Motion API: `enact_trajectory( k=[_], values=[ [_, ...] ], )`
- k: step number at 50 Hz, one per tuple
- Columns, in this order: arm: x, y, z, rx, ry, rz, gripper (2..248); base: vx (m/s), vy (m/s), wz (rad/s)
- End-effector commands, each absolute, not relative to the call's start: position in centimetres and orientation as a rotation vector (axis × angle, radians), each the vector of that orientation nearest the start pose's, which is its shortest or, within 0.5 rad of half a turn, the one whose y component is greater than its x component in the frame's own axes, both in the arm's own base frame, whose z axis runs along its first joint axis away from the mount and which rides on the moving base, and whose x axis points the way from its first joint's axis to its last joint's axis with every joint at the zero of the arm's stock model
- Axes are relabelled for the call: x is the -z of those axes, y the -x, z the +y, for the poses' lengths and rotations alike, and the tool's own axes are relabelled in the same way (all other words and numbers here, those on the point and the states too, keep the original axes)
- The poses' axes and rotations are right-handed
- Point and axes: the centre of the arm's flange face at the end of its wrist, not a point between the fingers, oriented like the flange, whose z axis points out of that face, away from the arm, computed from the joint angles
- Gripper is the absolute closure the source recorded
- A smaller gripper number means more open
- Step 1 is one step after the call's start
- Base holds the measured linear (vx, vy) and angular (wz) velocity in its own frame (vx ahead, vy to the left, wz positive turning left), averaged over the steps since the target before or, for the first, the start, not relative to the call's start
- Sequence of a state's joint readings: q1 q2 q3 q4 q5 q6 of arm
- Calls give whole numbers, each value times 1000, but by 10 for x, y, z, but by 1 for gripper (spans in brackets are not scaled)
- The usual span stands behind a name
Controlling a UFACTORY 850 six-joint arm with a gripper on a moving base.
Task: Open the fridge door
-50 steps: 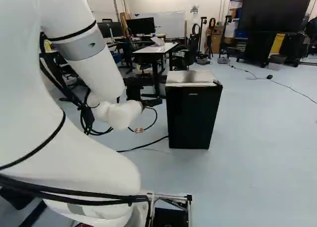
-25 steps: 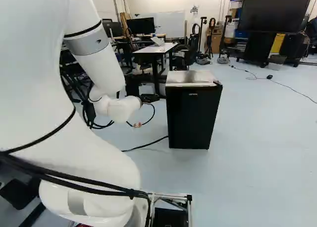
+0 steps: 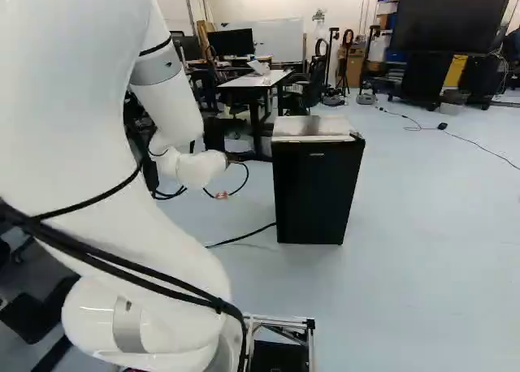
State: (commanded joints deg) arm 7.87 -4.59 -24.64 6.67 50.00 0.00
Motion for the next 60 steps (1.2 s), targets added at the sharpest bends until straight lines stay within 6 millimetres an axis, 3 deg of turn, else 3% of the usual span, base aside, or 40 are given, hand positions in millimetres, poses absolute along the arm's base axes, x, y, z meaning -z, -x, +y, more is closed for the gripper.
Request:
enact_trajectory(
  k=[24, 60],
  values=[
    [-370, -433, 68, 1770, 2536, 142, 3, 0, 0, 0],
    [-329, -472, 100, 1717, 2595, 395, 3, 0, 0, 0]
  ],
)
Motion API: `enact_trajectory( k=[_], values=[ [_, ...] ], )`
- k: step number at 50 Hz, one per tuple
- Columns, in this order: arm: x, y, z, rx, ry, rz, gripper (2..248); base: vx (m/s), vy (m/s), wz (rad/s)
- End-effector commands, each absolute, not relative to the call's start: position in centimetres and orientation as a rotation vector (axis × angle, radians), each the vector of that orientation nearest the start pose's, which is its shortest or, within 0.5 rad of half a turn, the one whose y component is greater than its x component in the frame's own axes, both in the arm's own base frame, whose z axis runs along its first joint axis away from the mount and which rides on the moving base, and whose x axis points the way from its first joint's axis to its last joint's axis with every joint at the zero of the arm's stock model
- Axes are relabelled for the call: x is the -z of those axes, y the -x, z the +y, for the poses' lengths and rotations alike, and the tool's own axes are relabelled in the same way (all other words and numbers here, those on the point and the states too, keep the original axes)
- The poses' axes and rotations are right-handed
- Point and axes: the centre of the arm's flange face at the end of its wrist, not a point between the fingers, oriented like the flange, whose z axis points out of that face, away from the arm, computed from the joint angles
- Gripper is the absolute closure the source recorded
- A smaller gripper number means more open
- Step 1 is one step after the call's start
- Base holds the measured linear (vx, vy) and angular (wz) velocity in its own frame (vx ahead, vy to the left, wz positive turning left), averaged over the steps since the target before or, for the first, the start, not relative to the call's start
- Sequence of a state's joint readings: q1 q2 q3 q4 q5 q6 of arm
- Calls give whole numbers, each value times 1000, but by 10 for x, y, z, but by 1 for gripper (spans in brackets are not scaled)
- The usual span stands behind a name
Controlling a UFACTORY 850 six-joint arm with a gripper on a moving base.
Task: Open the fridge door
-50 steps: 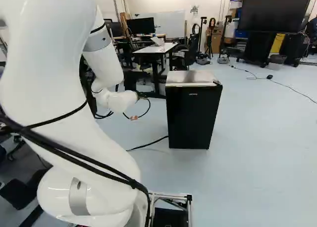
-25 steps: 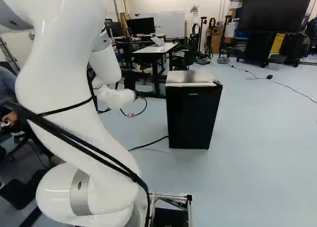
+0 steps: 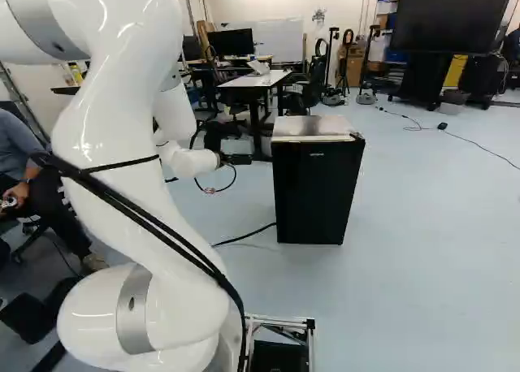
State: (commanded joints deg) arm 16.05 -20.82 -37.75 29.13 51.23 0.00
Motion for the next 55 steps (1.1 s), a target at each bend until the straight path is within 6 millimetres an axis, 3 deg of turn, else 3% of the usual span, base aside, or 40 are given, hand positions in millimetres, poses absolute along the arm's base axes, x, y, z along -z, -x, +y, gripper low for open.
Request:
enact_trajectory(
  k=[32, 55],
  values=[
    [-293, -507, 116, 1802, 2583, 670, 3, 0, 0, 0],
    [-290, -531, 111, 1913, 2511, 927, 3, 0, 0, 0]
  ],
)
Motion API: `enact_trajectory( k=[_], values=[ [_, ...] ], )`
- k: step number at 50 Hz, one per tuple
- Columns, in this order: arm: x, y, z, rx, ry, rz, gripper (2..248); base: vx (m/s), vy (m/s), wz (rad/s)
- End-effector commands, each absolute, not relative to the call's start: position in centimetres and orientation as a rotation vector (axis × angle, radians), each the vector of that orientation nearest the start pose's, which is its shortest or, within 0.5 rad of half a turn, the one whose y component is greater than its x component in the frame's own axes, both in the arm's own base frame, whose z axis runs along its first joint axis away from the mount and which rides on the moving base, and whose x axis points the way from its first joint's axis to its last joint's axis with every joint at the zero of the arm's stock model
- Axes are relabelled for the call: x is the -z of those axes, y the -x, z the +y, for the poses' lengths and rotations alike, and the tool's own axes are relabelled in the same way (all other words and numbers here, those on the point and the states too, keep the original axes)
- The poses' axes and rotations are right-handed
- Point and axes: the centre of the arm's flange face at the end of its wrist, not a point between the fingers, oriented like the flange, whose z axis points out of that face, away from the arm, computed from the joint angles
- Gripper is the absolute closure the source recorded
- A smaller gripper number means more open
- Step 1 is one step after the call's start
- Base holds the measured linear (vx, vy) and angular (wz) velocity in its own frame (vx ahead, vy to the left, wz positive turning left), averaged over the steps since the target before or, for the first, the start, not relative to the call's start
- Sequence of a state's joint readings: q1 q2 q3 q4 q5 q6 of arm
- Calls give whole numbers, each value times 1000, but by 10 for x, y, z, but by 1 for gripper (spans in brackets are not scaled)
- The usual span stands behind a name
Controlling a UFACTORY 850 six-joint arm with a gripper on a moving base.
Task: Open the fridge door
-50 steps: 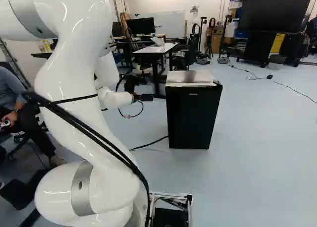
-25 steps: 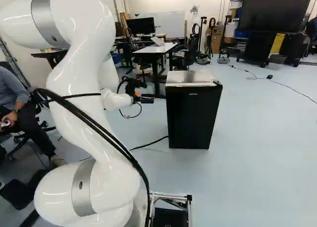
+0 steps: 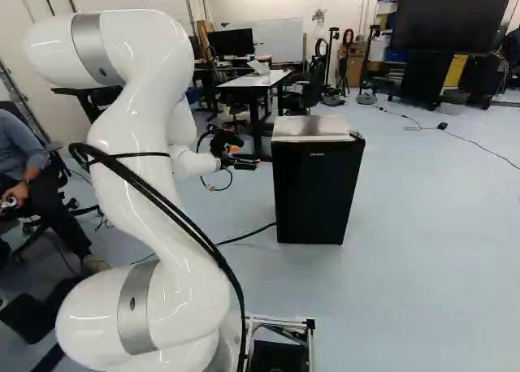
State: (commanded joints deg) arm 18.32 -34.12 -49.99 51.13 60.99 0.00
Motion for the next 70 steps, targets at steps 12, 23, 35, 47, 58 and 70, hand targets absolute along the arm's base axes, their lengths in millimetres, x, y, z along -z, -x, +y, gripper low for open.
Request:
enact_trajectory(
  k=[12, 23, 35, 47, 58, 70],
  values=[
    [-289, -543, 106, 1970, 2462, 1070, 3, 0, 0, 0],
    [-289, -555, 103, 2012, 2420, 1166, 3, 0, 0, 0],
    [-287, -571, 103, 2027, 2393, 1191, 3, 0, 0, 0],
    [-285, -584, 98, 2039, 2373, 1216, 3, 0, 0, 0],
    [-285, -591, 88, 2047, 2362, 1244, 3, 0, 0, 0],
    [-284, -595, 78, 2053, 2357, 1272, 3, 0, 0, 0]
  ],
)
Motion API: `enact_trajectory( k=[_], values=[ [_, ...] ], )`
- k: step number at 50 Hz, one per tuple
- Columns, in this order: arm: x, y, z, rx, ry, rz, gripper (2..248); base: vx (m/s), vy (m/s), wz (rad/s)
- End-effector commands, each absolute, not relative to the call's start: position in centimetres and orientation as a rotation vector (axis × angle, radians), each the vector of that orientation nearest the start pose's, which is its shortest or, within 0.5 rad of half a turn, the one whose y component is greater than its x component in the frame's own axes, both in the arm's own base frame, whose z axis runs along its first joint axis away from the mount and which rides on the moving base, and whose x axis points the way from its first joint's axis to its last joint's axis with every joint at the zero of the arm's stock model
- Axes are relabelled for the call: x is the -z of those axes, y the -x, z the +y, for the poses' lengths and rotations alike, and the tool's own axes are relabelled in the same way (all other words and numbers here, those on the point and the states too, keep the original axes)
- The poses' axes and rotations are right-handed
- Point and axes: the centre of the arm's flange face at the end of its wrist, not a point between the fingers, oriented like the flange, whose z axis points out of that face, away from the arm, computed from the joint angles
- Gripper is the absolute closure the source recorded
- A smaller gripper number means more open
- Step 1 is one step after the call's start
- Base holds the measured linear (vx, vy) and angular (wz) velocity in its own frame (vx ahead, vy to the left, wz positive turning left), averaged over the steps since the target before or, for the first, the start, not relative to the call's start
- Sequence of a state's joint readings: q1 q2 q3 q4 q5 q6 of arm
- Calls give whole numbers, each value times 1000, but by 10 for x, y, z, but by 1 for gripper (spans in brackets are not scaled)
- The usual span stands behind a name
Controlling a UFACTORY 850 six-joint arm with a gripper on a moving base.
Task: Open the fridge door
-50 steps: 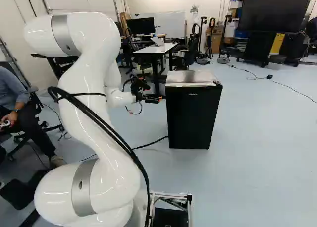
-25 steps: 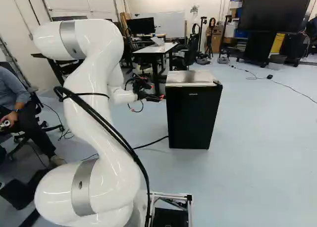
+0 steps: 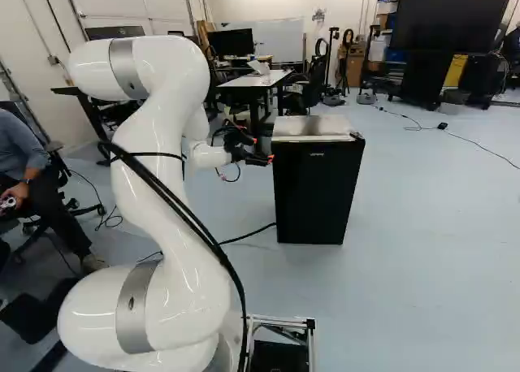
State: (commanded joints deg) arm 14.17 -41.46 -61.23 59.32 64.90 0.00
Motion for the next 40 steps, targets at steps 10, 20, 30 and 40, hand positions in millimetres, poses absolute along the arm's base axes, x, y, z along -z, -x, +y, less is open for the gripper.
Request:
enact_trajectory(
  k=[10, 20, 30, 40],
  values=[
    [-284, -595, 76, 2054, 2357, 1276, 3, 0, 0, 0],
    [-284, -595, 76, 2069, 2434, 1213, 3, 0, 0, 0],
    [-284, -595, 76, 2089, 2549, 1114, 3, 0, 0, 0],
    [-284, -595, 76, 2098, 2611, 1056, 3, 0, 0, 0]
  ],
)
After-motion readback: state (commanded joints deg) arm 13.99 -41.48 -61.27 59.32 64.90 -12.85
